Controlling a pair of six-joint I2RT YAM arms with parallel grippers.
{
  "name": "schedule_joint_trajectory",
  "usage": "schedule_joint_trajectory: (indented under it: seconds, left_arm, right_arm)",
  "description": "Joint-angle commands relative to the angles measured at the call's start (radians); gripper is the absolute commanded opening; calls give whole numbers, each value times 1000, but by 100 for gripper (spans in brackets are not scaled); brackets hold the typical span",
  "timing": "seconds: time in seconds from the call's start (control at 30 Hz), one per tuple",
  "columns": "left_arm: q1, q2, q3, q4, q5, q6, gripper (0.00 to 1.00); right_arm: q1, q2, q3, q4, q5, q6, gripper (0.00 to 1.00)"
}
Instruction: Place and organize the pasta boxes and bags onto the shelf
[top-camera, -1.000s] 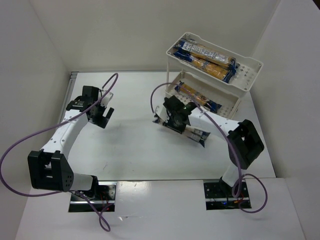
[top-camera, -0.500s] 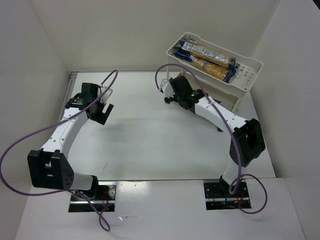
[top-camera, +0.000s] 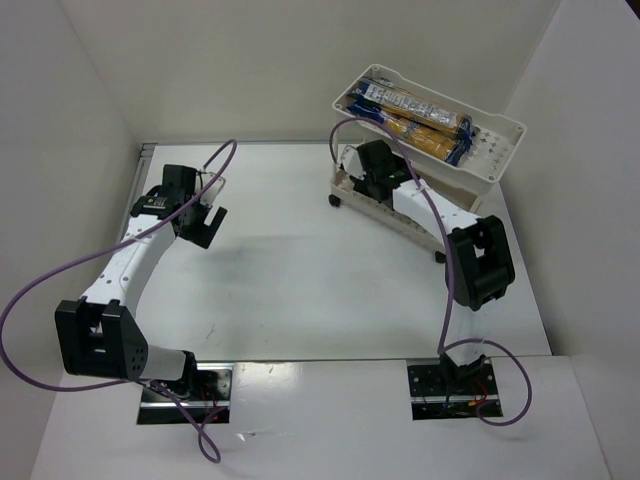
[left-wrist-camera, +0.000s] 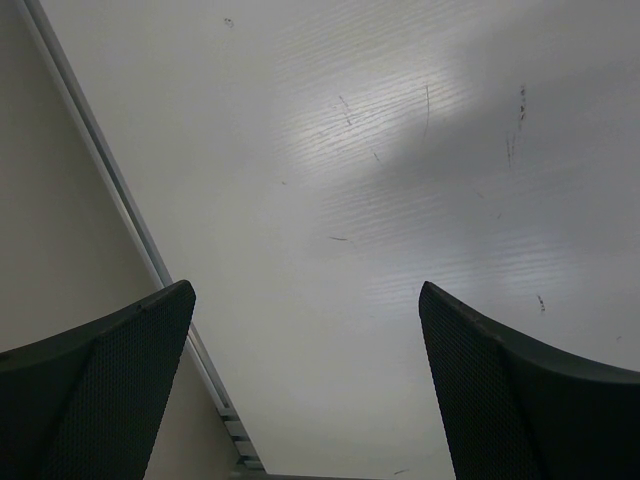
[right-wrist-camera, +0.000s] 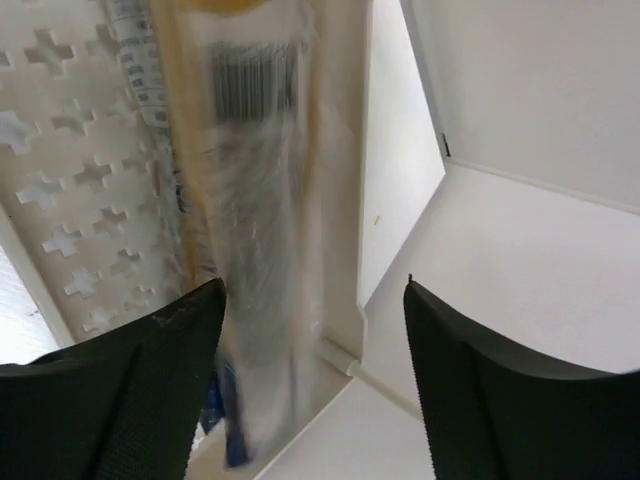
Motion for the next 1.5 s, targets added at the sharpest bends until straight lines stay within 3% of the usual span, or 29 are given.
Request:
schedule_joint_trajectory:
  seconds: [0.0, 0.4, 0.57, 0.77, 0.97, 1.07, 1.13, 1.23, 1.33, 1.47]
  left_arm:
    - [1, -18, 14, 14, -2, 12, 100]
    - [1, -18, 23, 24, 17, 12, 100]
    - [1, -9, 34, 24, 17, 12, 100]
    - [1, -18, 34, 33, 17, 12, 100]
    - [1, -18, 36, 42, 26, 12, 100]
    - [1, -18, 36, 42, 26, 12, 100]
    - [1, -18, 36, 42, 26, 12, 100]
    - [1, -28, 25, 42, 26, 1, 100]
    - [1, -41, -3, 42, 35, -10, 100]
    - [1, -73, -53, 31, 86, -10, 100]
  right_arm:
    - [6, -39, 61, 121, 48, -17, 80]
    - [92, -243, -62, -32, -47, 60, 81]
    - [161, -331, -62, -151, -192, 158, 81]
    - [244, -463, -53, -224, -370, 158, 82]
    - [264, -501, -85, -220, -407, 158, 83]
    - [264, -529, -7, -241, -536, 262, 83]
    - [264, -529, 90, -173, -483, 347, 86]
    - [184, -515, 219, -46, -346, 494, 89]
    - [-47, -467, 366, -107, -320, 608, 89]
    - [-268, -555, 331, -139, -360, 684, 90]
